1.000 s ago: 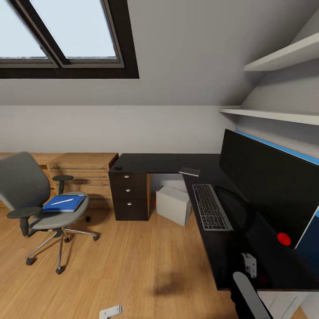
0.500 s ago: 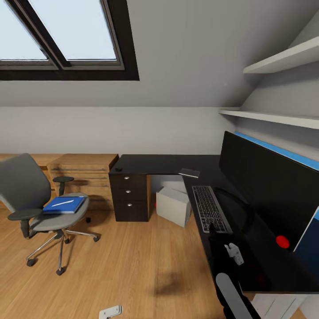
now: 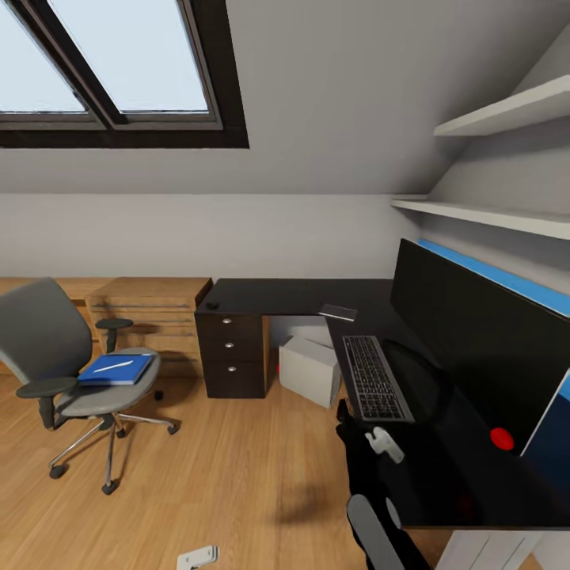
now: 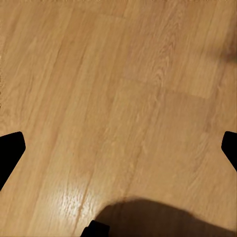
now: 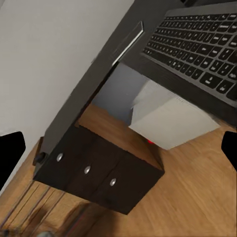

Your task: In the bedroom, organize the workspace by keeping the computer under the desk, ensuring the monitor is on the desk, placing the keyboard on the desk next to the monitor, placing the mouse on the desk next to the keyboard, moving the folder from the swivel chair onto the desk next to the mouse, stacking the notebook on top of the folder with the pen on top of the notebook, and positioning the swivel chair next to the desk.

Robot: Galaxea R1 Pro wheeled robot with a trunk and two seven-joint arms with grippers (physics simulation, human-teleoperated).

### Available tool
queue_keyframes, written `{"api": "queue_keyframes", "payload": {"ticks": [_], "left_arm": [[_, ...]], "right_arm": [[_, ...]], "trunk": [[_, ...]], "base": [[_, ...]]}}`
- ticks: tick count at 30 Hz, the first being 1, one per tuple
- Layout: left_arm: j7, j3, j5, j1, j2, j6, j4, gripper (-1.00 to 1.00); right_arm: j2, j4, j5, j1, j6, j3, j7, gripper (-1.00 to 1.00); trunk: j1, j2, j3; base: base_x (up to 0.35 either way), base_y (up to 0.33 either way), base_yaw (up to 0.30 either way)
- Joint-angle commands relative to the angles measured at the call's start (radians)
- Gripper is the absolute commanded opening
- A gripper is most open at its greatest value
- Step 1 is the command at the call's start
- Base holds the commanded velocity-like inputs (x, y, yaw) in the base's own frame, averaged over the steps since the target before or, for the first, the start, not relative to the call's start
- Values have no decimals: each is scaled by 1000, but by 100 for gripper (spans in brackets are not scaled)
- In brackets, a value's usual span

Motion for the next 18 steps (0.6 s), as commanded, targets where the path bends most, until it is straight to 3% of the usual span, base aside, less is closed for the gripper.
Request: {"api": "queue_keyframes", "payload": {"ticks": [1,2,6,9,13,14,18], "left_arm": [[4,-8,10,-1,0,-3,0,100],[4,-8,10,-1,0,-3,0,100],[4,-8,10,-1,0,-3,0,100],[4,-8,10,-1,0,-3,0,100],[4,-8,10,-1,0,-3,0,100],[4,-8,10,-1,0,-3,0,100],[4,-8,10,-1,0,-3,0,100]], "right_arm": [[3,0,15,-1,-6,15,-31,100],[8,-2,59,-1,-4,35,-94,100],[13,-13,150,-2,19,74,-240,100],[16,-23,236,-7,116,128,-395,100],[19,-36,284,-23,272,160,-526,100],[19,-40,295,-33,345,168,-565,100],[20,-45,303,-47,447,176,-608,100]], "trunk": [[-4,7,2],[-8,14,5],[-23,42,18],[-35,63,27],[-50,91,40],[-54,98,43],[-69,126,55]], "base": [[0,0,0],[0,0,0],[0,0,0],[0,0,0],[0,0,0],[0,0,0],[0,0,0]]}}
